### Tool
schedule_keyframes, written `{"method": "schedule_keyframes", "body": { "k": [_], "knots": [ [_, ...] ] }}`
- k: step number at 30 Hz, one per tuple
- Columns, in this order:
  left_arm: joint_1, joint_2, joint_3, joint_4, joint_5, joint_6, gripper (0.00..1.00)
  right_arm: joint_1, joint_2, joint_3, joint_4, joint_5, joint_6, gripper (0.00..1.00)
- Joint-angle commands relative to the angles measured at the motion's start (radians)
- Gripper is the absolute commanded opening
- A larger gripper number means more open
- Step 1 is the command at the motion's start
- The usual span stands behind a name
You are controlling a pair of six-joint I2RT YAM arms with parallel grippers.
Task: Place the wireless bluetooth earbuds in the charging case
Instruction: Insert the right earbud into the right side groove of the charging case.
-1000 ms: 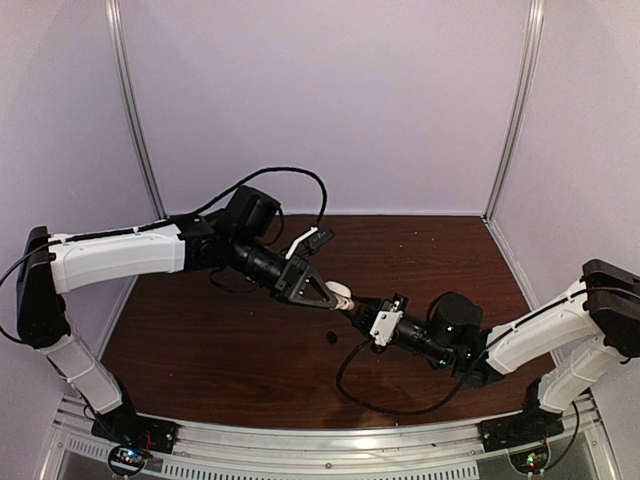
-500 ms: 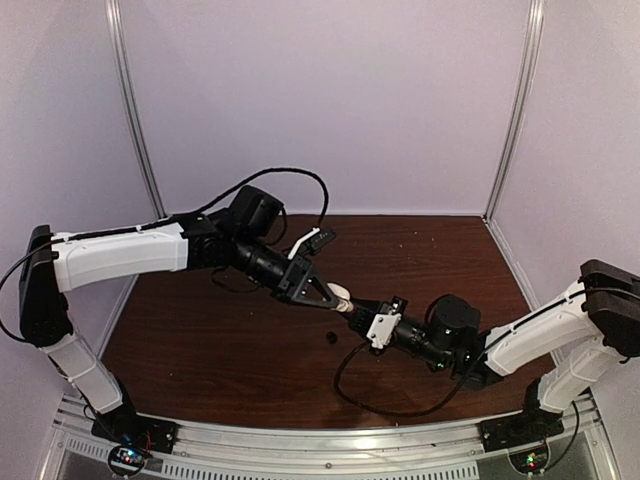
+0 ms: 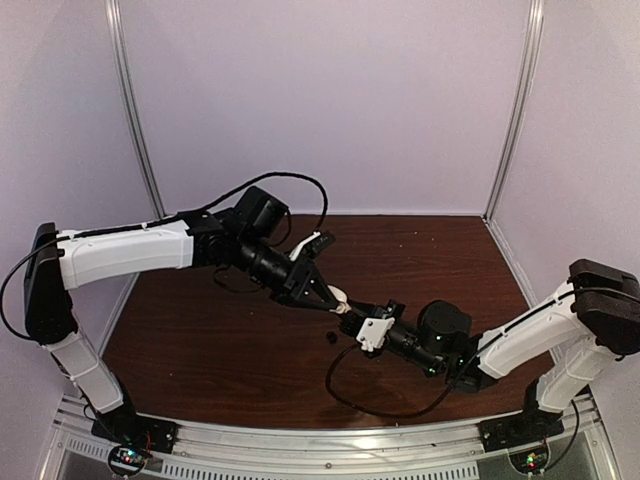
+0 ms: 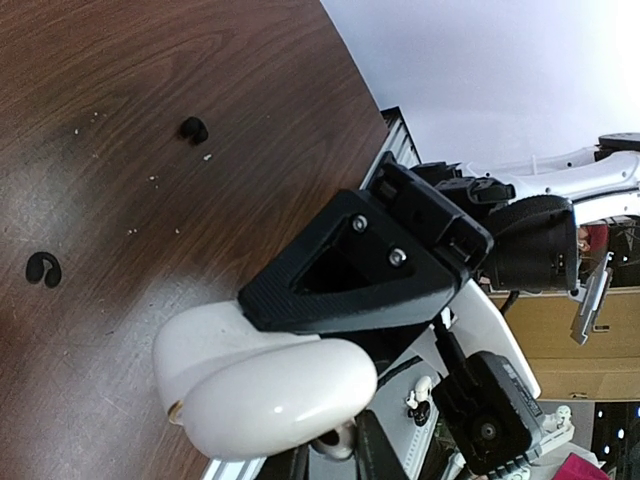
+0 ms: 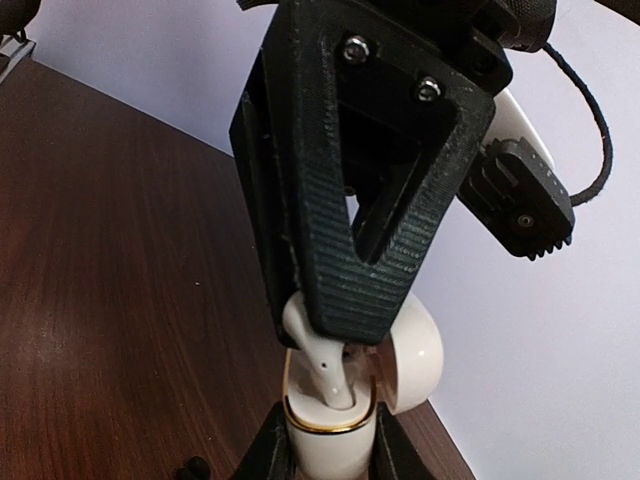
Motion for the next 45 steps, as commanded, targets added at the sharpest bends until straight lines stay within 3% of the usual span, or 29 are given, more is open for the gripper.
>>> {"method": "schedule_keyframes", "body": {
  "k": [1,18,27,37,45],
  "knots": [
    [-0.002,0.023,0.028,0.002,-0.051,-0.041,0.17,0.017,0.003,0.021,0.072,0.004,0.019,0.00],
    [-0.001,0.055,0.075,-0.012,-0.080,-0.064,0.22,0.019,0.011,-0.018,0.181,-0.101,0.197,0.00],
    [-0.002,0.049,0.141,-0.061,-0.113,-0.031,0.35,0.019,0.031,-0.034,0.225,-0.108,0.246,0.00],
    [-0.007,0.030,0.189,-0.119,-0.128,0.009,0.36,0.005,0.069,-0.055,0.323,-0.139,0.361,0.00],
    [-0.035,-0.012,0.234,-0.094,-0.187,0.068,0.43,-0.016,0.107,-0.077,0.432,-0.190,0.476,0.00]
  ]
}}
